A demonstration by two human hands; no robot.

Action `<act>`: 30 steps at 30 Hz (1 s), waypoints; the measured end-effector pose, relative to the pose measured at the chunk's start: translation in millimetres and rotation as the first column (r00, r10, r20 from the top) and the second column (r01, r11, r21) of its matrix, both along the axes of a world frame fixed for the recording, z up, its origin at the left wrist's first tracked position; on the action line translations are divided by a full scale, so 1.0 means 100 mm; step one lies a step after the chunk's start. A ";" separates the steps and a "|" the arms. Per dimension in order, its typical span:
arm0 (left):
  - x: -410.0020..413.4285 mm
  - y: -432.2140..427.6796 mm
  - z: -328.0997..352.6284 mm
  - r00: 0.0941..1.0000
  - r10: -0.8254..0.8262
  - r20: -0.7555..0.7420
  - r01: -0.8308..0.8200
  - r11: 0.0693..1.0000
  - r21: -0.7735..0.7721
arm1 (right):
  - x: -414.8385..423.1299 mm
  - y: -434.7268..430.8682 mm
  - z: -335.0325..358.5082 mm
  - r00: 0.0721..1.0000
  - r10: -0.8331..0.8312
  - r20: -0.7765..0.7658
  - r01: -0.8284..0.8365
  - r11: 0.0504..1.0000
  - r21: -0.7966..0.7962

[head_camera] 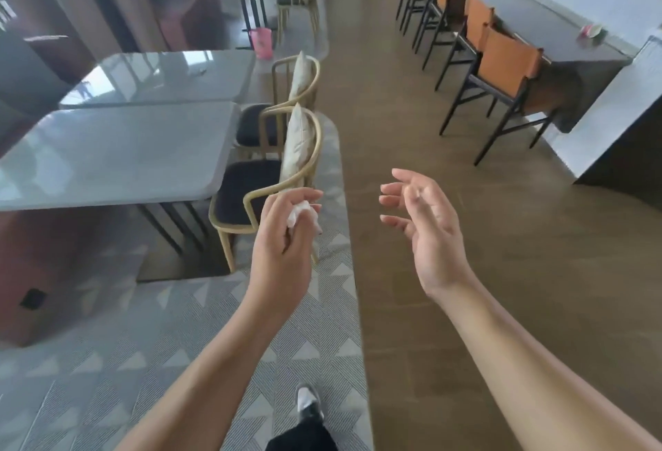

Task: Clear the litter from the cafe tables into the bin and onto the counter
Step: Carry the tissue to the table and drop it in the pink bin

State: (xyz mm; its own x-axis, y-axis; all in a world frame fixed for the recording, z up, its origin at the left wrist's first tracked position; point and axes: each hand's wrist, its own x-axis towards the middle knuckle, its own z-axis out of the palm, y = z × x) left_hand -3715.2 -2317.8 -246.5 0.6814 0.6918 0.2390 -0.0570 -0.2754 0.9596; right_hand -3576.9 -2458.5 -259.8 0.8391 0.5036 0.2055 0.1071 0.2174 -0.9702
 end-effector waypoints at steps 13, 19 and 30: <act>2.59 1.66 0.01 0.997 -0.070 -0.021 0.071 0.997 0.030 | 2.49 1.54 0.08 0.995 -0.099 0.025 0.098 0.995 0.017; 3.75 2.22 0.13 0.998 -0.056 -0.024 0.058 0.996 0.070 | 3.55 1.99 0.17 0.989 -0.137 0.046 0.136 0.990 0.036; 6.32 2.70 -0.02 0.997 -0.064 -0.048 0.068 0.994 0.089 | 6.18 2.52 -0.09 0.992 -0.124 0.029 0.123 0.992 0.040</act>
State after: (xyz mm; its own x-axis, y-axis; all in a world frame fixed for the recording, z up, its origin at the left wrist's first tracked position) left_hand -3083.1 -2048.1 -248.9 0.7360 0.6220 0.2673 -0.0355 -0.3587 0.9328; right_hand -2958.8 -2206.8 -269.2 0.8874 0.3875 0.2498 0.1656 0.2377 -0.9571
